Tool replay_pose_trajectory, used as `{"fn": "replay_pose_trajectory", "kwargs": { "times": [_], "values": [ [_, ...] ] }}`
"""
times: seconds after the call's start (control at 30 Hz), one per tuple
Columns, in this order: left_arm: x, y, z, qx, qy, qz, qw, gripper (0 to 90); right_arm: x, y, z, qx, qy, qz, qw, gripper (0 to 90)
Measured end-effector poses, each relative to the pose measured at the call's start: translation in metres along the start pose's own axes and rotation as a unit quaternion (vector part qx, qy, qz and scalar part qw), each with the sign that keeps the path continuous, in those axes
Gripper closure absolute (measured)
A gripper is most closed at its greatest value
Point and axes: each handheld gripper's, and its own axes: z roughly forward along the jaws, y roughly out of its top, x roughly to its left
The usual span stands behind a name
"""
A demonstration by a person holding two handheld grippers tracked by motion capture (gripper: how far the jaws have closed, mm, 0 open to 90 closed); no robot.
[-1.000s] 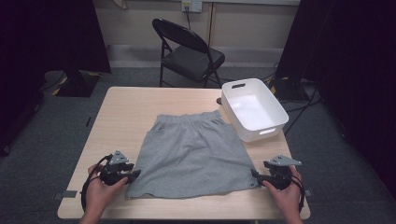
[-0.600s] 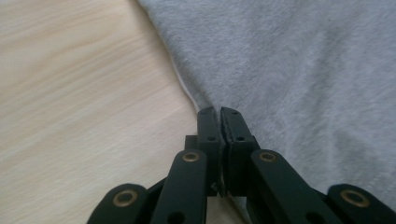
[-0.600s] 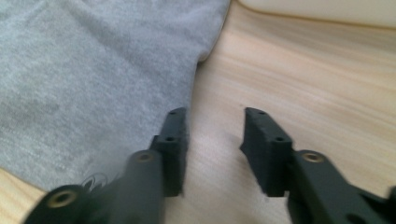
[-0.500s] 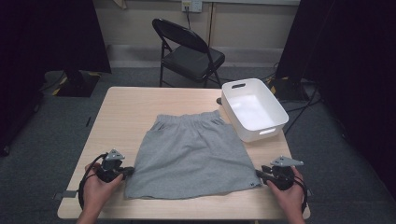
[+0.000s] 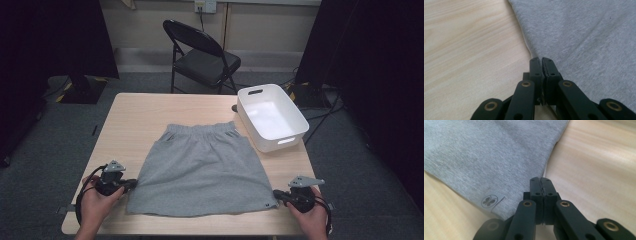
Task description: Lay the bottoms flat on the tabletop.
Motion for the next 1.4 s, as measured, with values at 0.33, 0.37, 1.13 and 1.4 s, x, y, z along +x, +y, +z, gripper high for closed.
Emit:
{"fn": "replay_pose_trajectory", "kwargs": {
  "times": [0.33,0.37,1.13,1.4],
  "values": [
    [-0.002,0.002,-0.005,-0.029,0.008,0.002,0.9995,72.2,0.004,0.002,-0.009,-0.027,-0.020,0.006,0.9994,72.7],
    [-0.002,0.002,-0.006,-0.033,0.002,-0.008,0.9994,65.2,0.003,0.005,-0.009,-0.032,-0.017,0.007,0.9993,69.4],
    [0.004,0.037,0.017,-0.066,0.019,-0.011,0.9976,18.5,0.031,0.051,0.028,-0.063,-0.017,-0.002,0.9979,22.6],
    [0.007,0.050,0.025,-0.062,0.014,-0.013,0.9979,18.1,0.039,0.058,0.037,-0.057,-0.010,-0.014,0.9982,21.0]
  ]
}}
